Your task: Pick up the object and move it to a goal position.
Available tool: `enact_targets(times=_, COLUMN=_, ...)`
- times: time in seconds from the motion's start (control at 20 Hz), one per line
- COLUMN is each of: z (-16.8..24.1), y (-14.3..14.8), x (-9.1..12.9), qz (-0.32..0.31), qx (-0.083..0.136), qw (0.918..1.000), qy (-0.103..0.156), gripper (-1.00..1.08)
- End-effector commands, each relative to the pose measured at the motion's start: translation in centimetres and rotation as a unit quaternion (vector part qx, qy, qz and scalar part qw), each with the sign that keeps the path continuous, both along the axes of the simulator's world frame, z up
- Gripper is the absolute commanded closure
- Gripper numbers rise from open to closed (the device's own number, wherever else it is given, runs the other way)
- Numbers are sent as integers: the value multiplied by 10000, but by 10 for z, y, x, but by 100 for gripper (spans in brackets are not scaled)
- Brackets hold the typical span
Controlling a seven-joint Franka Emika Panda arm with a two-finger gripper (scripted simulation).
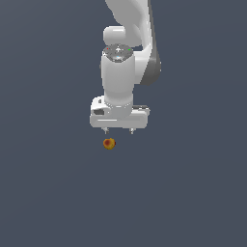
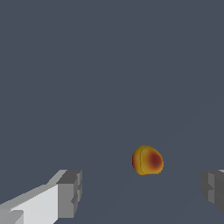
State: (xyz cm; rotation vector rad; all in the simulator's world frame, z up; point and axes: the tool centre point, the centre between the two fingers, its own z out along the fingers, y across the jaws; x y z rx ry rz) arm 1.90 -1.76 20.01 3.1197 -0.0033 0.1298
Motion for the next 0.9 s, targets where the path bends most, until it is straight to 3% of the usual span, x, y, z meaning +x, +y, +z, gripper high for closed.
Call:
enact_targets(times=0.0, z=-3, y=-1, x=-1, qz=-159, qx=21, qw=9999, qy=10, gripper=-92)
enact_targets(times=0.45, z=-21, y=-8, x=-7, qz=-1156, qx=140, qw=9932, qy=70, gripper=-92)
enact_targets(times=0.85, z=-43, y=-16, x=-16, qz=-2367, qx=250, qw=9712, qy=142, gripper=-92)
